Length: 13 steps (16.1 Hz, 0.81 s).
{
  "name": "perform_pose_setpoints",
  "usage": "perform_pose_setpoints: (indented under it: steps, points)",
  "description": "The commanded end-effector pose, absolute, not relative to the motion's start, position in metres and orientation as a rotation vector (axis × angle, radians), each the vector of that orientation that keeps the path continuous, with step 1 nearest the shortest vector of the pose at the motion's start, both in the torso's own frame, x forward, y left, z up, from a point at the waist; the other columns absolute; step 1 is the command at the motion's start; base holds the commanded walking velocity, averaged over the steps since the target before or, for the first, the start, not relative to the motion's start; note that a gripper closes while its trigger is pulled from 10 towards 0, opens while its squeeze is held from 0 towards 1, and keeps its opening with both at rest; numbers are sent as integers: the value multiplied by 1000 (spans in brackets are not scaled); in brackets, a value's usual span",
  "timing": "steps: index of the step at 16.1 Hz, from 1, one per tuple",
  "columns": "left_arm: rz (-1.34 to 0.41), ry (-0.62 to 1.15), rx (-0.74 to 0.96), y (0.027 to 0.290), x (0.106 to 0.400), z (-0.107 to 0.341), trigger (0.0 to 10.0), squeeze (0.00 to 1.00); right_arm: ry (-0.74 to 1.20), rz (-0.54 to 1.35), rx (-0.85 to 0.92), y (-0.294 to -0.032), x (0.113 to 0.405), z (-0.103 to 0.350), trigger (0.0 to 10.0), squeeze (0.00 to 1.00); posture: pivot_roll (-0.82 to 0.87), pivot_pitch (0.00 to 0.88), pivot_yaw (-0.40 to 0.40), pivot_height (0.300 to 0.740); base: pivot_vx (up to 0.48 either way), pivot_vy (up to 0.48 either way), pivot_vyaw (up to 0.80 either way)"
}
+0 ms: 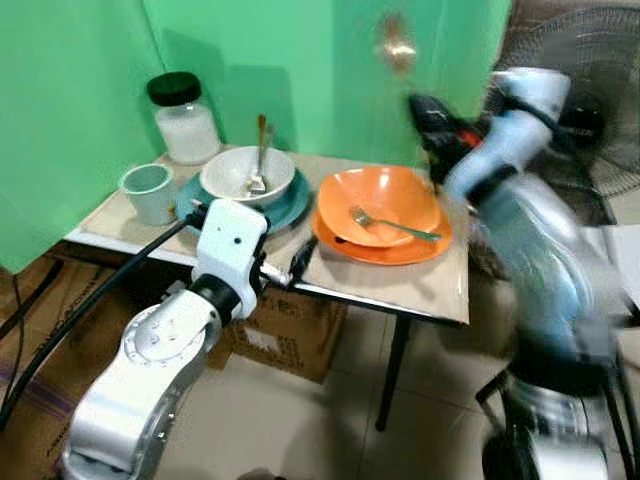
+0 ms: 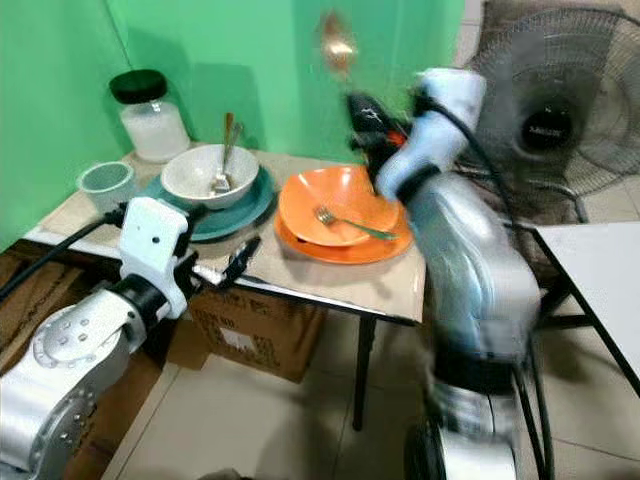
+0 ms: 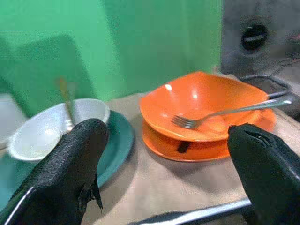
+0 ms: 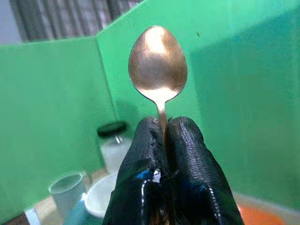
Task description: Setting the table
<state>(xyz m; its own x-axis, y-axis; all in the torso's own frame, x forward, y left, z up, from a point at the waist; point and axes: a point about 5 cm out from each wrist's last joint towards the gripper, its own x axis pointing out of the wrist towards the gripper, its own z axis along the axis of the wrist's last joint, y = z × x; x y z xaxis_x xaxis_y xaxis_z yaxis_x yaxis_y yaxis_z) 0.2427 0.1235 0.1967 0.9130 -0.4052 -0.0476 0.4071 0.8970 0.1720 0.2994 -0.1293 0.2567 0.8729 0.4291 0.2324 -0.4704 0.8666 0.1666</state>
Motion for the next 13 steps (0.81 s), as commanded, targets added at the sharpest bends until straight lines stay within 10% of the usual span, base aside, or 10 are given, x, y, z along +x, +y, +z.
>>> perform_pose_setpoints:
  steps: [1,13]
  points:
    - [-380,4,195,127,244,197,10000,0,-168,440,176,-126,291,254,10000,0,-80,23,67,740,0,0,-681]
    - [-293,-4,170,135,245,196,10000,0,-85,222,171,-140,255,228,10000,0,-82,19,56,740,0,0,-800]
